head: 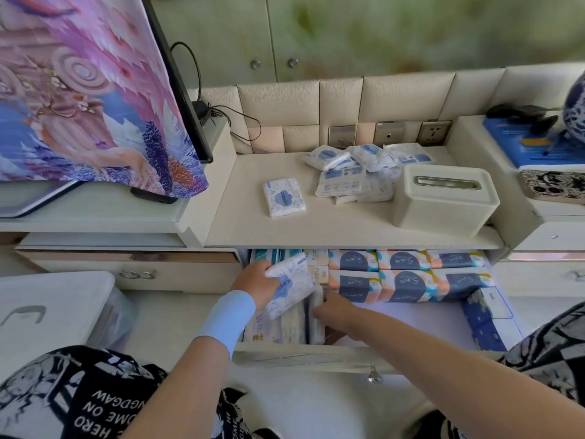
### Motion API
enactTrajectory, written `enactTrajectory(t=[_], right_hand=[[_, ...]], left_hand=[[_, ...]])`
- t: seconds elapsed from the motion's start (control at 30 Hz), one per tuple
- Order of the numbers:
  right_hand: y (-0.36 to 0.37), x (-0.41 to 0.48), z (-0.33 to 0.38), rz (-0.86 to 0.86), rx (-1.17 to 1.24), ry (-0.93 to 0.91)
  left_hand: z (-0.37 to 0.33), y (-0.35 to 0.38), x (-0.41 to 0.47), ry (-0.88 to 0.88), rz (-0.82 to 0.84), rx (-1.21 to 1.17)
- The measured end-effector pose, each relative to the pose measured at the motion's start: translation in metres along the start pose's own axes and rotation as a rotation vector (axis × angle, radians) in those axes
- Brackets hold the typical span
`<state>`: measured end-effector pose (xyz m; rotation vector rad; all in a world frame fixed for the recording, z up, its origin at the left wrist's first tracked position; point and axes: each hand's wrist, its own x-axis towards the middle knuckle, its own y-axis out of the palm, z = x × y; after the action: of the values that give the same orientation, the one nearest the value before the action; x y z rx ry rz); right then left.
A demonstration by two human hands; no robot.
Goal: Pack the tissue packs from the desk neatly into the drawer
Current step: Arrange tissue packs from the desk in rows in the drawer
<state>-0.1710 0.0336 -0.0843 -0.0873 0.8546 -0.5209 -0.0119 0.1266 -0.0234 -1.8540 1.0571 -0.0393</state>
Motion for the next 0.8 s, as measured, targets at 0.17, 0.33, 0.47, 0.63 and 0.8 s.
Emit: enactTrajectory(t=[0.17,0.33,0.47,0.63,0.8], right_hand=[[0.007,-0.001,-0.006,0.154,-0.124,-0.044],[-0.019,-0.004,0.018,-0.055,-0.250,-0.017],[-0.040,-0.022,0.048,-0.188,0.166,-0.076],[-0.052,-0.044,0.055,0.140,0.364,-0.151],[-0.049,-0.030,0.035,-0.100,0.140,-0.070]], left_hand=[[-0.012,-0.010,0.000,-0.054,-0.039,-0.277],[-0.025,-0.005,-0.009,-0.082,0.045,-0.443],[-0.035,0.006,-0.014,-0.031,0.074,-0.336],[-0.051,0.025,-0.018,0.150,0.174,-0.330],[-0.045,0.044,-0.018,0.183,0.386,-0.123]])
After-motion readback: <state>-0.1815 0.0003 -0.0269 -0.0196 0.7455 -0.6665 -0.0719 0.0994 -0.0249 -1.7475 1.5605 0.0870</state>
